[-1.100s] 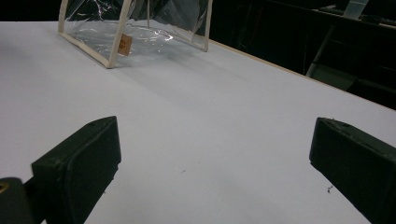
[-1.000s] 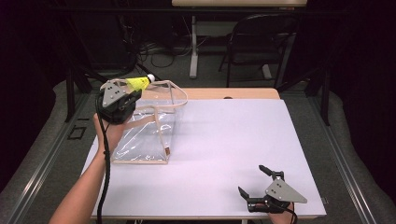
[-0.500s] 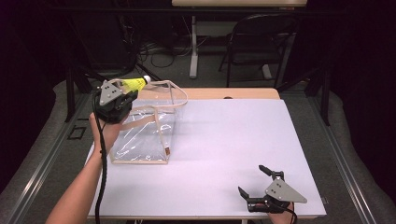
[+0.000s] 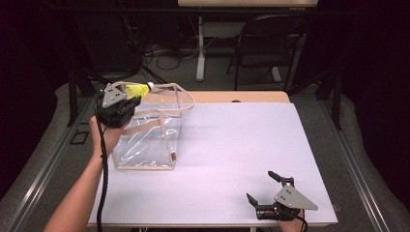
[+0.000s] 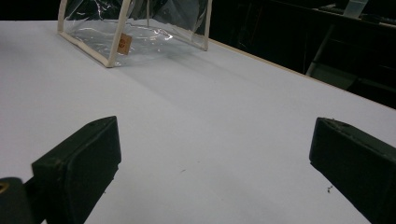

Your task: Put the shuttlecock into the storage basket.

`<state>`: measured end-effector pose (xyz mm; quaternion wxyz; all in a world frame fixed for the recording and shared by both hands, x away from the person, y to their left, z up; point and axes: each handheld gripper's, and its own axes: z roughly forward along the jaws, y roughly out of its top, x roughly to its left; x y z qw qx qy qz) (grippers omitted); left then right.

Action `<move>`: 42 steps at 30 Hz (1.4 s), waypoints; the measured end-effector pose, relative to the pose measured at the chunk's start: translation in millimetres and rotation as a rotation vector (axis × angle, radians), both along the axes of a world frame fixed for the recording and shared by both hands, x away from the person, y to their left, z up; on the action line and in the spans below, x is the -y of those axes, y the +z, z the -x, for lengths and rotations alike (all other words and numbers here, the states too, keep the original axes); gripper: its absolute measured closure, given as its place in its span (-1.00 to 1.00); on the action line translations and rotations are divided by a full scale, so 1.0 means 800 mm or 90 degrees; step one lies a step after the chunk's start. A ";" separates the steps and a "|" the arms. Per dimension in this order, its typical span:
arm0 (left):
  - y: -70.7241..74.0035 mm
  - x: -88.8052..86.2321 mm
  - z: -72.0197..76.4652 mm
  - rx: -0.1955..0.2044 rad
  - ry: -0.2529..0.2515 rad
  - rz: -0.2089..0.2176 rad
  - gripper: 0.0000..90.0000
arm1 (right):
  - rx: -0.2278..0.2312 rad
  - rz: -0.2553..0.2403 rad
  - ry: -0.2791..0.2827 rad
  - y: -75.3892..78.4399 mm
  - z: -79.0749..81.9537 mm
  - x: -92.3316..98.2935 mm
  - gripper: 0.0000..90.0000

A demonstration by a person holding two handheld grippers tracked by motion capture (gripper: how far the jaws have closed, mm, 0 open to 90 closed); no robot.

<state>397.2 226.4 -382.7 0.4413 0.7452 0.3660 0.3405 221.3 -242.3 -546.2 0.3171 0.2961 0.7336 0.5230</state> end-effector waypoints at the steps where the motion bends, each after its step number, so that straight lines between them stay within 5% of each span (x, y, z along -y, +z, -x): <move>1: 0.000 0.000 0.000 -0.002 -0.002 -0.002 0.99 | 0.000 0.000 0.000 0.000 0.000 0.000 -0.96; 27: -0.007 -0.010 -0.014 -0.063 -0.023 -0.071 0.98 | -0.001 0.002 0.001 0.000 0.000 -0.001 -0.96; 42: -0.014 -0.013 -0.025 -0.088 -0.012 -0.079 0.98 | -0.003 0.003 -0.001 0.000 0.000 -0.001 -0.96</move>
